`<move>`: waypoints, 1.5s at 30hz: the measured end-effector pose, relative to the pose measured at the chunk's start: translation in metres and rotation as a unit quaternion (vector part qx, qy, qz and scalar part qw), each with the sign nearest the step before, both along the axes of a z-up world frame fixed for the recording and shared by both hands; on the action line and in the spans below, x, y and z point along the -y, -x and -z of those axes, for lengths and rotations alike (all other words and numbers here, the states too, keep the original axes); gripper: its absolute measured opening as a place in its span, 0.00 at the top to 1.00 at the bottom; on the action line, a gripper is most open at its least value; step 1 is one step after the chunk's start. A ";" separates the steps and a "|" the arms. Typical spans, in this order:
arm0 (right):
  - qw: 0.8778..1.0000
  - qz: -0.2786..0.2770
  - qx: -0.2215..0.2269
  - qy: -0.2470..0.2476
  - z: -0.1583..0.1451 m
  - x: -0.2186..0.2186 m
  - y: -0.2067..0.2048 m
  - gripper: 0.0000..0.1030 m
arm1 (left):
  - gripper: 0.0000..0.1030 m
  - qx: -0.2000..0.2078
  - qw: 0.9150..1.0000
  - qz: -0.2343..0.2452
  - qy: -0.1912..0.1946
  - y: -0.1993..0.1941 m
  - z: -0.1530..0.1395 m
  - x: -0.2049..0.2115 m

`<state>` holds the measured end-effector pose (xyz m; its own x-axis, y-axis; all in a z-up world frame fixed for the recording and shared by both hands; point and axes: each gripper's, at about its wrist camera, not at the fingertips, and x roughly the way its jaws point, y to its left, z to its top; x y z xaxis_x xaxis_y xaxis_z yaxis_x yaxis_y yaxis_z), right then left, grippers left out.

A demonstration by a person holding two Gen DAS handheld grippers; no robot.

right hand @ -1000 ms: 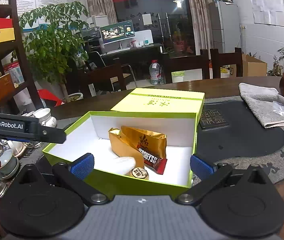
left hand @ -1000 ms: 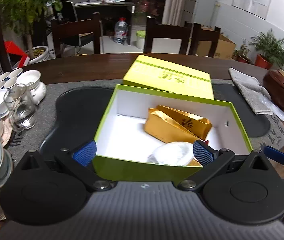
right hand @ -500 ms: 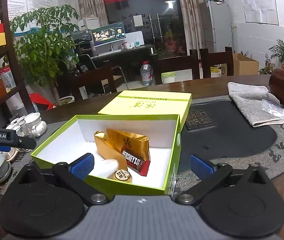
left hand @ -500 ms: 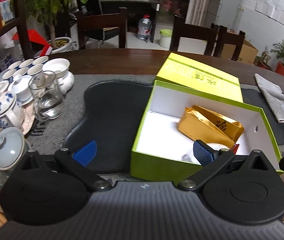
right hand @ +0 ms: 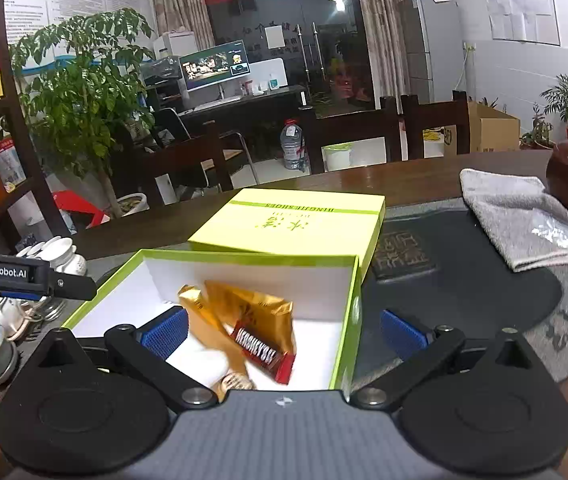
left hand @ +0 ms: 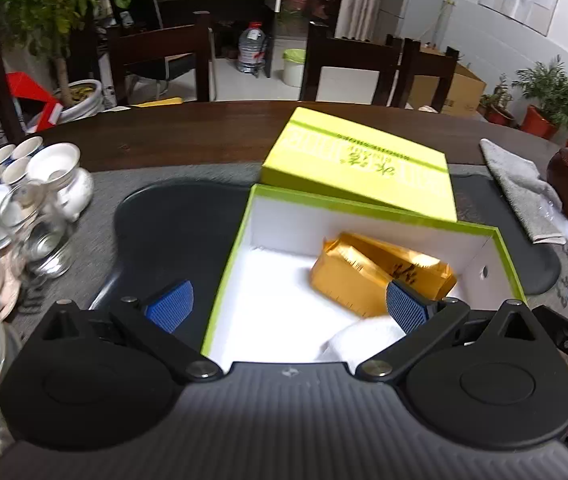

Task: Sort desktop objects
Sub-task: 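Move both tools past the box toward the yellow lid, then grasp the yellow lid's edge with both tools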

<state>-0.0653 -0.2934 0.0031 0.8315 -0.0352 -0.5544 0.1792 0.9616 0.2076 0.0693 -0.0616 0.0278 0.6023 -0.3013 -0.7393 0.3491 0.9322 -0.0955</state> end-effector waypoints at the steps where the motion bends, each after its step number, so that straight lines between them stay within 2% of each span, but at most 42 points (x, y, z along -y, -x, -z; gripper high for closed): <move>1: 1.000 0.000 -0.001 -0.001 -0.001 0.001 -0.002 0.00 | 0.01 0.000 1.000 0.003 -0.002 -0.006 -0.001 0.003; 4: 1.000 0.001 -0.008 -0.003 -0.005 0.007 -0.013 0.00 | 0.01 0.000 1.000 0.012 -0.006 -0.023 -0.004 0.012; 8: 1.000 0.003 -0.020 -0.006 -0.012 0.039 -0.050 0.00 | 0.01 -0.001 1.000 0.022 -0.016 -0.054 -0.004 0.021; 16: 0.998 0.011 -0.055 -0.025 -0.015 0.084 -0.126 0.00 | 0.01 -0.038 0.998 0.045 -0.028 -0.135 0.002 0.047; 22: 0.994 0.007 -0.096 -0.048 0.017 0.107 -0.175 0.00 | 0.01 -0.075 0.995 0.051 -0.032 -0.194 0.018 0.068; 29: 0.987 0.003 -0.144 -0.075 0.054 0.134 -0.233 0.00 | 0.01 -0.113 0.992 0.055 -0.030 -0.253 0.052 0.086; 36: 0.980 -0.014 -0.174 -0.092 0.082 0.145 -0.266 0.00 | 0.01 -0.137 0.989 0.052 -0.027 -0.285 0.085 0.099; 45: 0.976 -0.023 -0.192 -0.100 0.101 0.145 -0.281 0.00 | 0.01 -0.157 0.986 0.057 -0.013 -0.301 0.103 0.103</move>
